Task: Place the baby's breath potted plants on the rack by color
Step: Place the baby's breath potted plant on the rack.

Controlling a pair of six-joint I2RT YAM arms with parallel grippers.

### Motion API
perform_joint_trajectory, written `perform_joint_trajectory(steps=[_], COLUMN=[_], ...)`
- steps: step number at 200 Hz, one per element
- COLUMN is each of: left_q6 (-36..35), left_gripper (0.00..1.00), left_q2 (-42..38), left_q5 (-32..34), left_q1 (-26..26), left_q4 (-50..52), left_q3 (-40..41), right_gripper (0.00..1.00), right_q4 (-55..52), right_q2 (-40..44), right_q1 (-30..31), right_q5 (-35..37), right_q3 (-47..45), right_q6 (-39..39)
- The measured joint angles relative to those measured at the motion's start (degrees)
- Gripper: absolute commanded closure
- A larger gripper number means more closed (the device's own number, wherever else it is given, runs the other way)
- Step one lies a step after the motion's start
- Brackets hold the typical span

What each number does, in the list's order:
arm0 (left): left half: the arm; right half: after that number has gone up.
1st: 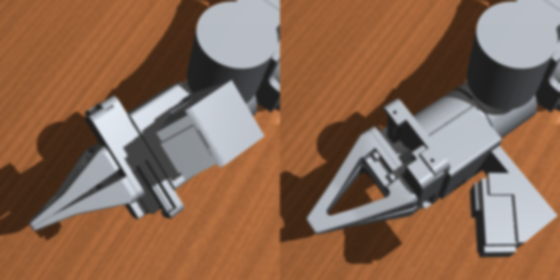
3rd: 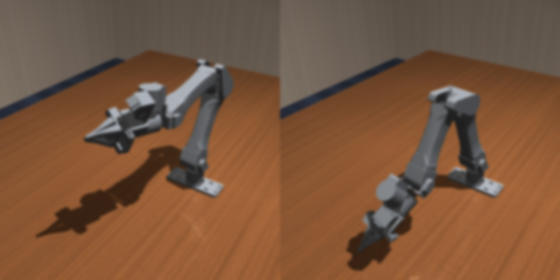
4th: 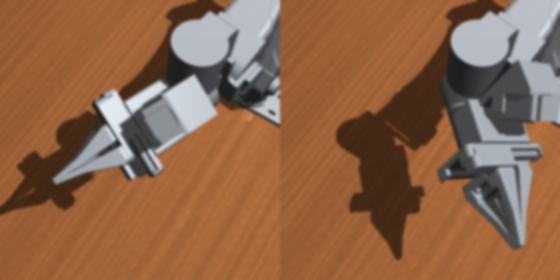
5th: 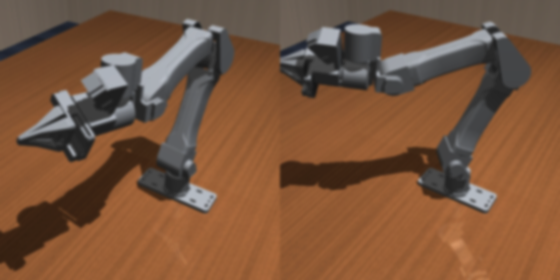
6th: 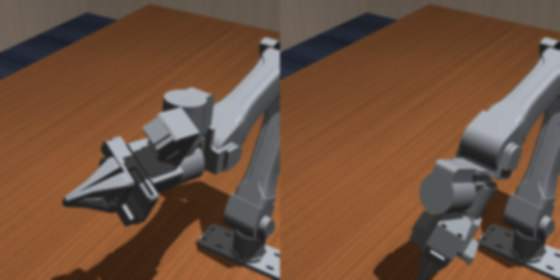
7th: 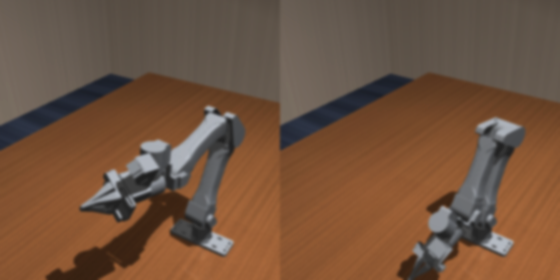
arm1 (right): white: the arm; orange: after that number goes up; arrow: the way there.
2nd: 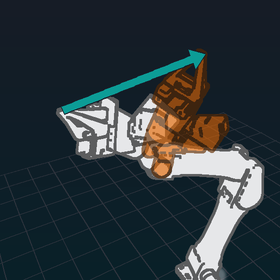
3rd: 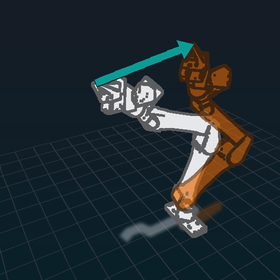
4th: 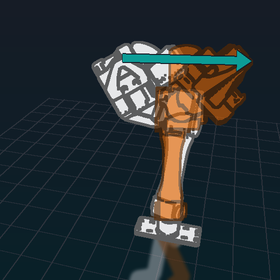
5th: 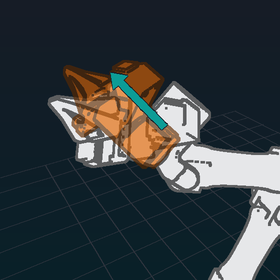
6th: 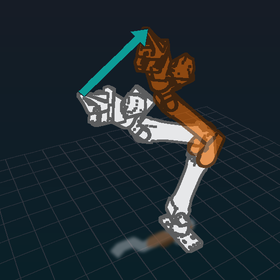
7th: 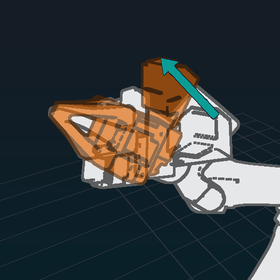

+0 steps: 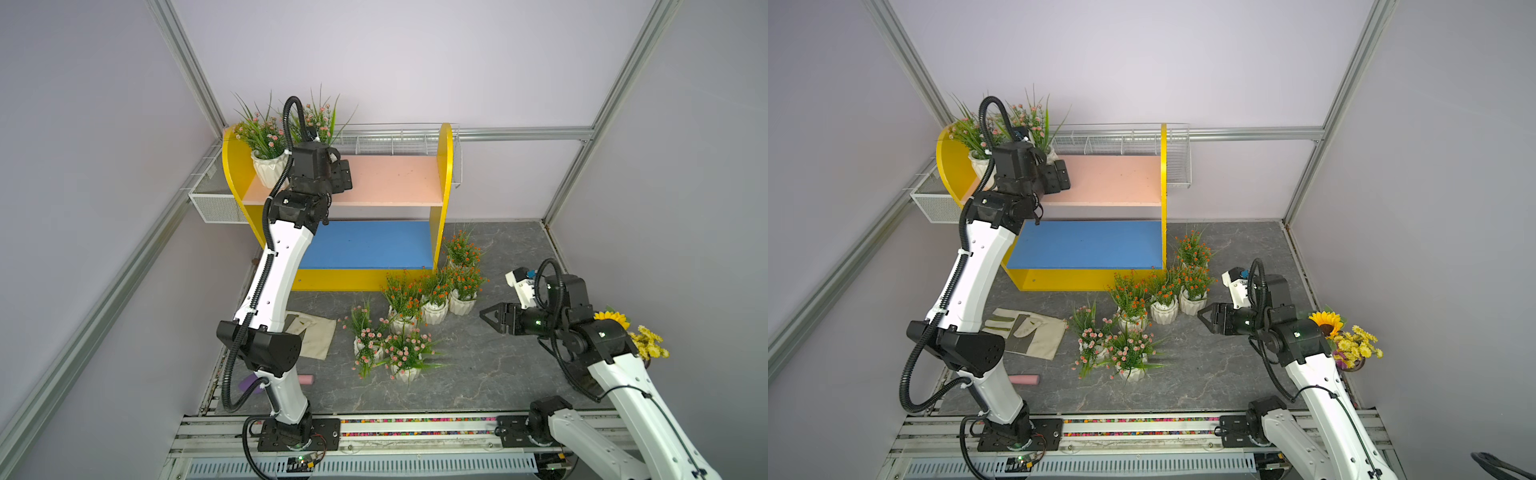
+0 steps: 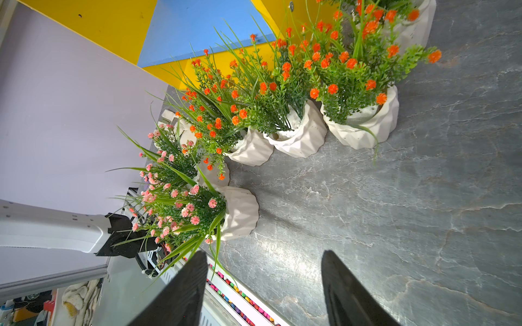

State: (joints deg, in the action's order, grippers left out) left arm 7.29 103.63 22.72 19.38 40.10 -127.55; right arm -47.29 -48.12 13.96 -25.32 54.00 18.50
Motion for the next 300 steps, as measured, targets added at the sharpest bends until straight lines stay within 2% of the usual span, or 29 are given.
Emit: perform_joint_trajectory(steps=[27,53,115,168,232,262,300], left_q6=[0.2,0.8,1.6,1.6,2.0,2.2,2.6], left_gripper=[0.00,0.00,0.00,0.00,0.00,0.00,0.00], left_q2=[-0.3,-3.0,-16.2,-23.9,-35.4,-39.3,-42.3], left_q5=[0.0,-0.3,-2.0,-4.0,-11.9,-16.7,-20.4], left_q1=[0.0,0.0,0.0,0.0,0.3,1.2,3.6], left_q4=[-1.2,-2.8,-8.5,-12.2,-17.6,-20.7,-24.1], left_q3=[0.8,5.2,21.7,28.0,47.6,56.1,64.9], right_gripper=[0.27,0.26,0.25,0.24,0.27,0.29,0.35], right_q4=[0.0,0.0,0.0,0.2,1.3,2.5,6.2], right_q2=[0.0,0.0,0.0,0.0,0.3,0.4,-0.7], right_q1=[0.0,0.0,0.0,0.0,0.2,3.3,10.1], right_q5=[0.0,0.0,0.0,0.0,0.8,2.7,6.6], right_q3=[0.0,0.0,0.0,-0.2,-4.8,-8.7,-12.4], right_q6=[-0.1,-0.1,-0.1,0.0,0.6,1.9,4.8])
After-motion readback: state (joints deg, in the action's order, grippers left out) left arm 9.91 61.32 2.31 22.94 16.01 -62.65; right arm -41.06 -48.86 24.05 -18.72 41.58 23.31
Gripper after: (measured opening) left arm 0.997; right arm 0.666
